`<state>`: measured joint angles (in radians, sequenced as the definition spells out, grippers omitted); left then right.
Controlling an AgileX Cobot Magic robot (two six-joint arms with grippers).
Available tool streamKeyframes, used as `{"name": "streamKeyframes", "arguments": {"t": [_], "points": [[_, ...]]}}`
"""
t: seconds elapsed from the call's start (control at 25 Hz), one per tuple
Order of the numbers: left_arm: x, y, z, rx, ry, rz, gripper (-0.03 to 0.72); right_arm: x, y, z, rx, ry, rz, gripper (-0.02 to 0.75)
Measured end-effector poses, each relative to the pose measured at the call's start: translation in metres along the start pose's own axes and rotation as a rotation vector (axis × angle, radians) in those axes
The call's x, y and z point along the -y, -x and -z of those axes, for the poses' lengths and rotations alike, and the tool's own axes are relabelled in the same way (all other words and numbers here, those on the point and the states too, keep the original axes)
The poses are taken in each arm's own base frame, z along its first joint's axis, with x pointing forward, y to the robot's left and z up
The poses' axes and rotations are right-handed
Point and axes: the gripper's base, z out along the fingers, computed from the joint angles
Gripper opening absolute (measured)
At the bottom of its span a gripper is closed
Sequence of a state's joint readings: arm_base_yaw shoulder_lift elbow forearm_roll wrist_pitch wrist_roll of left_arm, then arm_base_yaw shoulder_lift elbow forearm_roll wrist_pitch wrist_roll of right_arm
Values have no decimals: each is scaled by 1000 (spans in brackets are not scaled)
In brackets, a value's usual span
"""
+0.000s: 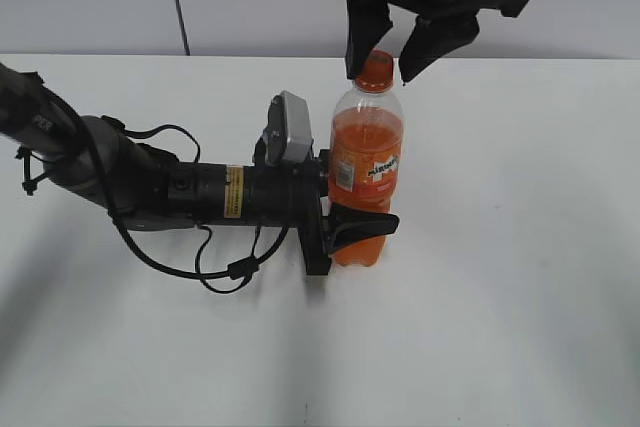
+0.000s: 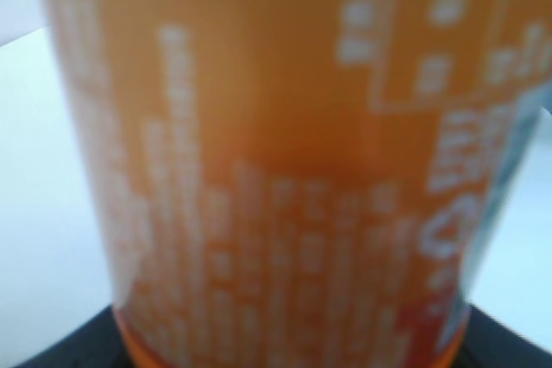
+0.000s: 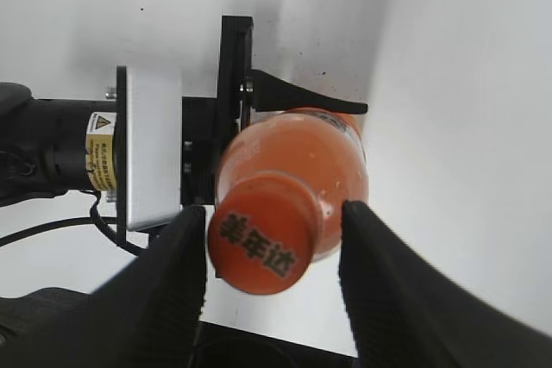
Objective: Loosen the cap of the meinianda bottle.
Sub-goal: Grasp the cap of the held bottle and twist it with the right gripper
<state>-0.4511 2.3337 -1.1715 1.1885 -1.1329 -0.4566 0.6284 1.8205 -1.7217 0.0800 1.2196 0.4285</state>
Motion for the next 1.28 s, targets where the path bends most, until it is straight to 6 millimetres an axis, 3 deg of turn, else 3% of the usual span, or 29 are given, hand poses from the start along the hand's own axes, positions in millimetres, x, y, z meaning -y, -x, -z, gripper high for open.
{"name": "streamKeyframes", "arguments": {"t": [0.92, 1.28], "points": [[0, 0, 0, -1, 3, 4, 395, -3, 6, -14, -23, -1, -3, 356], [-1, -1, 0, -7, 7, 5, 395, -2, 6, -14, -23, -8, 3, 311]]}}
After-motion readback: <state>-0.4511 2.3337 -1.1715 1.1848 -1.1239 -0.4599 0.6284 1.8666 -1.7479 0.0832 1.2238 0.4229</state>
